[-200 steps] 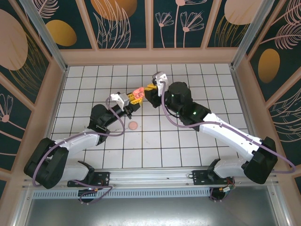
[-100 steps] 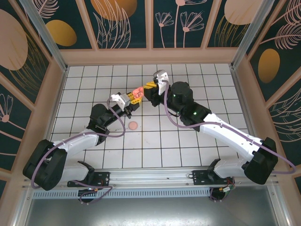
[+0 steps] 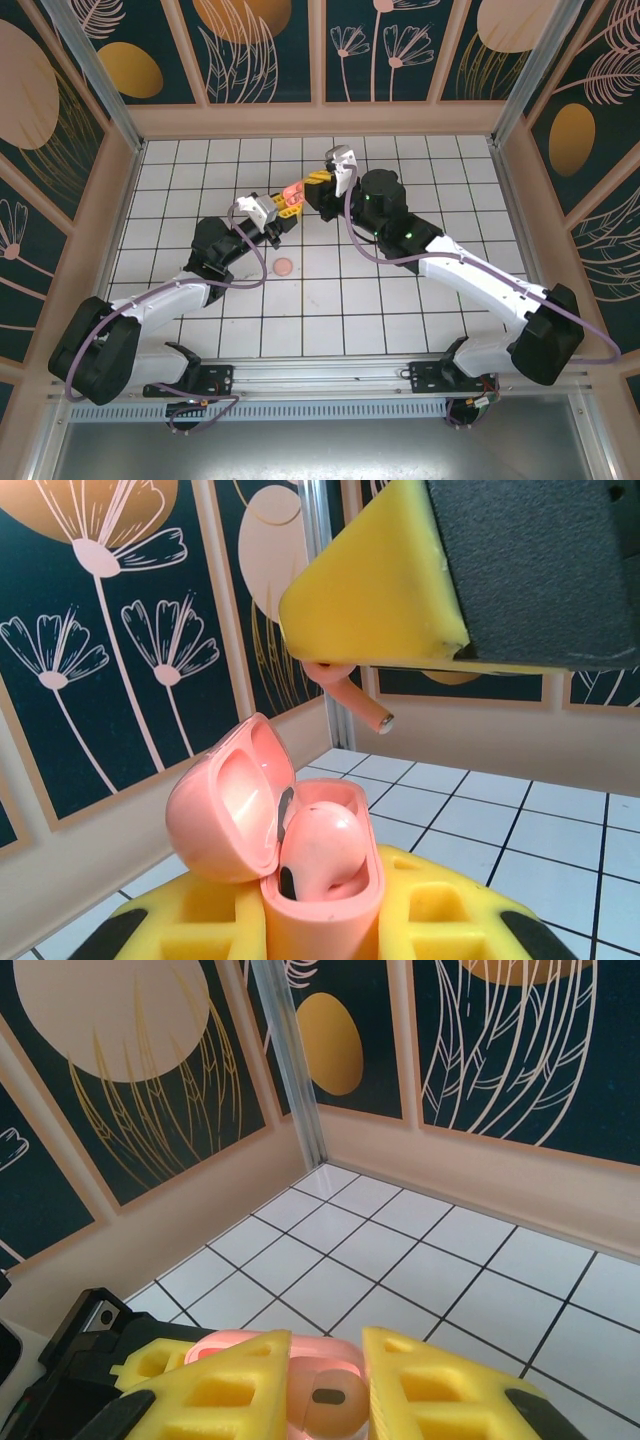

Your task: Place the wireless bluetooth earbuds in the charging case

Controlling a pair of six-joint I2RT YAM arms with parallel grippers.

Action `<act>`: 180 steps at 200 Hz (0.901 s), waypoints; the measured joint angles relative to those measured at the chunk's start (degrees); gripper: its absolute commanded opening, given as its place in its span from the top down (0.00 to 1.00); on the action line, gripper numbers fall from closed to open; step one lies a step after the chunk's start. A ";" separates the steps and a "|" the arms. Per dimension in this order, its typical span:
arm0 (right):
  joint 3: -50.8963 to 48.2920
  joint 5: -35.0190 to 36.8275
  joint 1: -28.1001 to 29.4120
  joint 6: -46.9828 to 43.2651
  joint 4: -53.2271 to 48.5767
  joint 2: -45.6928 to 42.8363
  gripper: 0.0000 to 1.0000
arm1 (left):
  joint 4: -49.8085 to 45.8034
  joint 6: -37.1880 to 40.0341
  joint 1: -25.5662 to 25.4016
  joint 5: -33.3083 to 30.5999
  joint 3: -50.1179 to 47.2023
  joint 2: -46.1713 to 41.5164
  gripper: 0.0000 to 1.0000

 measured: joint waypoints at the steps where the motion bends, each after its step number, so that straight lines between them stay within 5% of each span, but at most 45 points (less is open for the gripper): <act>1: 0.00 -0.04 -0.02 0.00 0.02 0.02 0.78 | -0.02 0.00 0.00 0.00 0.02 -0.02 1.00; 180: -0.31 -3.13 -1.99 2.60 2.84 2.60 0.79 | -1.09 -0.92 0.00 0.57 0.59 -0.79 1.00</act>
